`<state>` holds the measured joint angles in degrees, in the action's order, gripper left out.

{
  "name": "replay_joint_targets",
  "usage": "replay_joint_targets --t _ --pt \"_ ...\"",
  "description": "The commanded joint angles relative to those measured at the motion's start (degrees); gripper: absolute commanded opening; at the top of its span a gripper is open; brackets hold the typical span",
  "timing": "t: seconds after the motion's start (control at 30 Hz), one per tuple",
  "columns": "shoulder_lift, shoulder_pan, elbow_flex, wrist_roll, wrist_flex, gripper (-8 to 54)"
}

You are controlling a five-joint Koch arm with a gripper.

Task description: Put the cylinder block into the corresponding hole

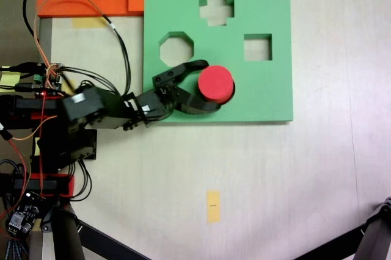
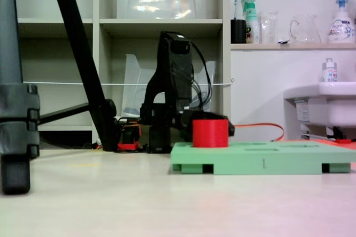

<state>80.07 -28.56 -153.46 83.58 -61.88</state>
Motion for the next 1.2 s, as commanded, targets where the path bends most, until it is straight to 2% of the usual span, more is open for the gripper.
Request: replay_joint_targets --t 0.0,0.07,0.17,0.33,0.43,0.53,0.63,0.73,0.87,1.03,1.17 --pt "22.3 0.1 0.3 -7.8 27.5 51.7" --pt "37.0 3.7 -0.6 -18.3 44.9 48.5" --pt "50.7 10.4 -1.1 -35.9 60.4 40.1" --pt "53.3 20.4 -1.2 -53.3 70.0 39.3" --pt "53.3 25.9 -1.4 -59.3 70.8 39.6" --pt "53.3 29.4 -1.8 -67.2 70.4 39.6" --pt "53.2 31.3 -11.1 -78.0 60.9 39.3" --pt "52.8 31.1 -21.4 -81.0 44.6 34.9" --pt "52.8 31.5 -25.9 -84.0 43.9 34.9" --pt "52.7 33.3 -26.1 -84.1 61.2 34.4" --pt "52.7 33.4 -26.2 -83.8 61.3 33.8"
